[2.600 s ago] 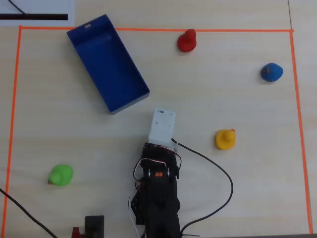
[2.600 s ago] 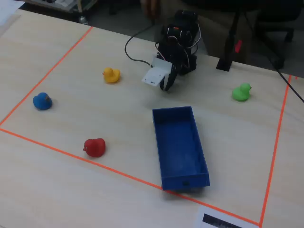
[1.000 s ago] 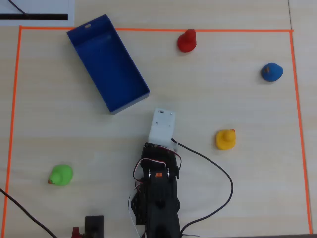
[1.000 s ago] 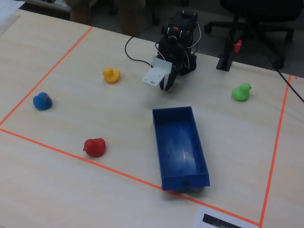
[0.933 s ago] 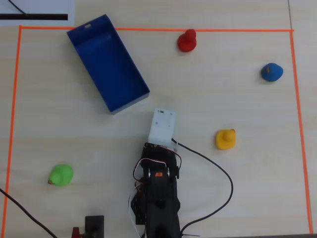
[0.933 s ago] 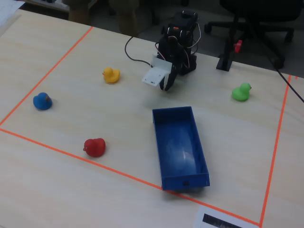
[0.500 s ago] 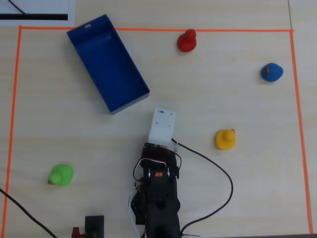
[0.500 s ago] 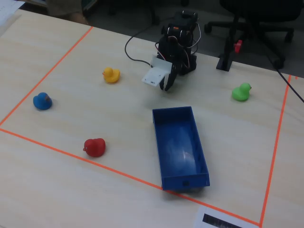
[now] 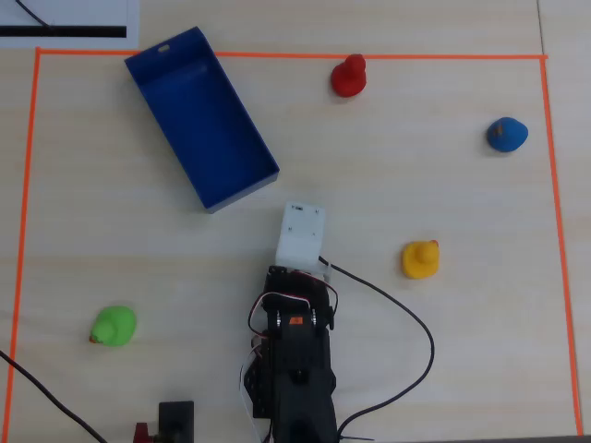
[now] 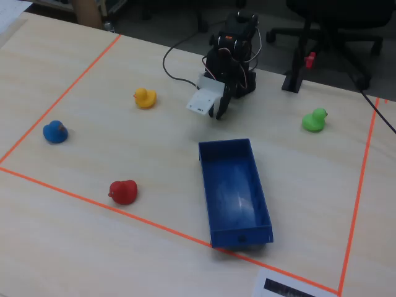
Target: Grasp green duck and put it into box.
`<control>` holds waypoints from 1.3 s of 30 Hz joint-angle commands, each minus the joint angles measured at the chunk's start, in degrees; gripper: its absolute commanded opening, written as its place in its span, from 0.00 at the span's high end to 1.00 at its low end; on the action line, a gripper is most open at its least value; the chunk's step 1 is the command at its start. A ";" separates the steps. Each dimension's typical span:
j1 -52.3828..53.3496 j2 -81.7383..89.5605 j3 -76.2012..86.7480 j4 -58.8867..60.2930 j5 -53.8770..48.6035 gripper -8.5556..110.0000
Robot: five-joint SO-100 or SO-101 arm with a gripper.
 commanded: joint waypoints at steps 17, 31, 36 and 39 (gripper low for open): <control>-22.32 -43.15 -65.30 25.93 11.78 0.85; -51.86 -57.04 -78.13 27.33 31.73 0.64; -61.35 -62.14 -74.27 21.09 36.21 0.64; -66.45 -66.53 -72.42 15.64 39.20 0.63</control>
